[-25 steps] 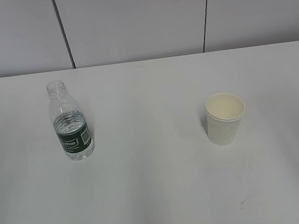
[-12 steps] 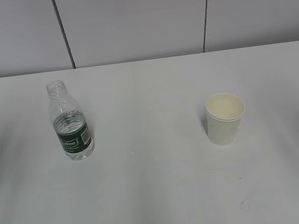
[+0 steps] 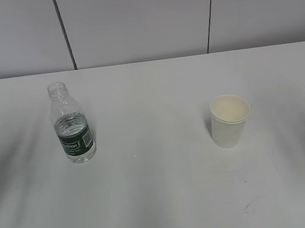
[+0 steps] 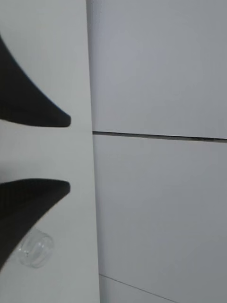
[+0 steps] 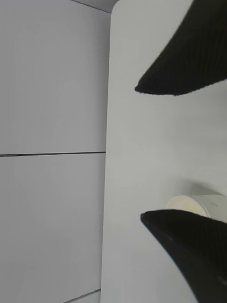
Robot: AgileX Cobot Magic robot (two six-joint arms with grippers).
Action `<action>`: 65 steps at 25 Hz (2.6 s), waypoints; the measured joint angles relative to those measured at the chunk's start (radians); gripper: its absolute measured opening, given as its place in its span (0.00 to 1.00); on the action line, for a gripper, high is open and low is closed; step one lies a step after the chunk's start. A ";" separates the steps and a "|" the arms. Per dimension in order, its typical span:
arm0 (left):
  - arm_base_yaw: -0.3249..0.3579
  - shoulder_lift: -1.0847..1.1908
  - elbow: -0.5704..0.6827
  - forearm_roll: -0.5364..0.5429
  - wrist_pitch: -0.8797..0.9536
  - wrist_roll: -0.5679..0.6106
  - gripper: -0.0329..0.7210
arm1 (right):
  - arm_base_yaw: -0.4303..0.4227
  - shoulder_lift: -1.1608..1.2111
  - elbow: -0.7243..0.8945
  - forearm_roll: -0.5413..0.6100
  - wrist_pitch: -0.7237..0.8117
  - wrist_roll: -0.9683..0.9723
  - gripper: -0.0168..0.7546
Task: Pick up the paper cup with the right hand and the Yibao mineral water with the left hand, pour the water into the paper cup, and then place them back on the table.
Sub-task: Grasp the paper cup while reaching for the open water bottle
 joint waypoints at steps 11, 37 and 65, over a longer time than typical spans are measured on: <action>0.000 0.133 0.068 0.085 -0.110 -0.018 0.36 | 0.000 0.128 0.131 0.000 -0.193 0.000 0.78; 0.000 0.409 0.071 0.219 -0.468 -0.019 0.36 | 0.000 0.835 0.249 -0.311 -1.060 0.183 0.78; 0.000 0.409 0.071 0.217 -0.469 -0.019 0.36 | 0.000 1.075 0.225 -0.334 -1.116 0.161 0.80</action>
